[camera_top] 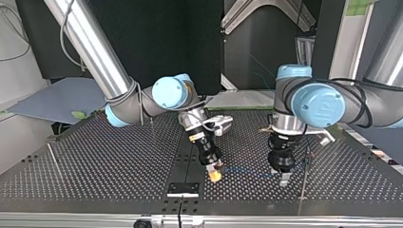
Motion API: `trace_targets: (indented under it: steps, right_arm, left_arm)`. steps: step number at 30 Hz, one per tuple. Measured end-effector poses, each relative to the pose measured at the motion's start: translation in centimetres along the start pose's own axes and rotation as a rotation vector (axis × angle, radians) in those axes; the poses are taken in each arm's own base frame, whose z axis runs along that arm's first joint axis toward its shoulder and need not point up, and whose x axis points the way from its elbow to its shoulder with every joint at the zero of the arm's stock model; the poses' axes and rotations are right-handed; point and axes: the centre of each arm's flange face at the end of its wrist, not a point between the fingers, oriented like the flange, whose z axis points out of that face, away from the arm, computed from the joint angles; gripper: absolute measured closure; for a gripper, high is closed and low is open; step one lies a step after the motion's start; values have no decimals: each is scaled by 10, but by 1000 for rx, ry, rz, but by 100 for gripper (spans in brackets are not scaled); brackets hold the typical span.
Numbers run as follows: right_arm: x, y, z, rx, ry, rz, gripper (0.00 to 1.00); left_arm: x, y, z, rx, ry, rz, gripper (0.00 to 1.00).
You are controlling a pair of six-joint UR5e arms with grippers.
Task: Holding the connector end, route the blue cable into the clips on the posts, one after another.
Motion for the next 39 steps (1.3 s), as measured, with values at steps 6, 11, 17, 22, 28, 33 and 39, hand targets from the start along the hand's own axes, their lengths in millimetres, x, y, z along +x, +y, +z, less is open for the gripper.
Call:
trace_targets:
  steps: [6,11,17,22,28,33,39]
  right_arm:
    - [-1,-2,0,2,-1,1,100]
    - [-1,-2,0,3,-2,1,100]
    - [0,2,0,-3,-2,3,100]
    - [1,10,0,-12,0,2,100]
    - [2,16,0,-20,1,1,100]
    - [2,15,0,-18,-2,2,100]
    - [0,11,0,-15,-4,3,100]
  left_arm:
    - [-5,2,2,1,-7,-5,1]
    - [-5,1,1,1,-3,-4,1]
    - [-5,-1,0,-1,0,0,1]
    - [-5,-5,-2,6,4,8,1]
    - [-10,-11,-8,15,-1,17,1]
    - [-15,-11,-10,15,-12,12,1]
    - [-16,-7,-7,10,-20,5,1]
